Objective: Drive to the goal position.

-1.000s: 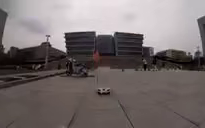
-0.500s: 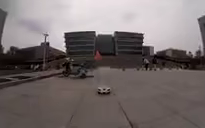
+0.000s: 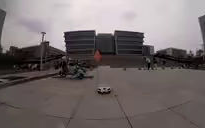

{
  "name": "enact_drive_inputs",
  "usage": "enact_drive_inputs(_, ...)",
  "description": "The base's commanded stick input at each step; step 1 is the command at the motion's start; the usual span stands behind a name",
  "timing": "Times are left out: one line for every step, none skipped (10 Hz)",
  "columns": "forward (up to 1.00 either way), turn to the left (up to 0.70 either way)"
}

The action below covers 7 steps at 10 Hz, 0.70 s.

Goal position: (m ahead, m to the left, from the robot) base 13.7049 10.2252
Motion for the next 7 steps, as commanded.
enact_drive_inputs(1.0, 0.0)
enact_drive_inputs(1.0, 0.0)
enact_drive_inputs(1.0, 0.0)
enact_drive_inputs(1.0, 0.0)
enact_drive_inputs(1.0, 0.0)
enact_drive_inputs(1.0, 0.0)
enact_drive_inputs(1.0, 0.0)
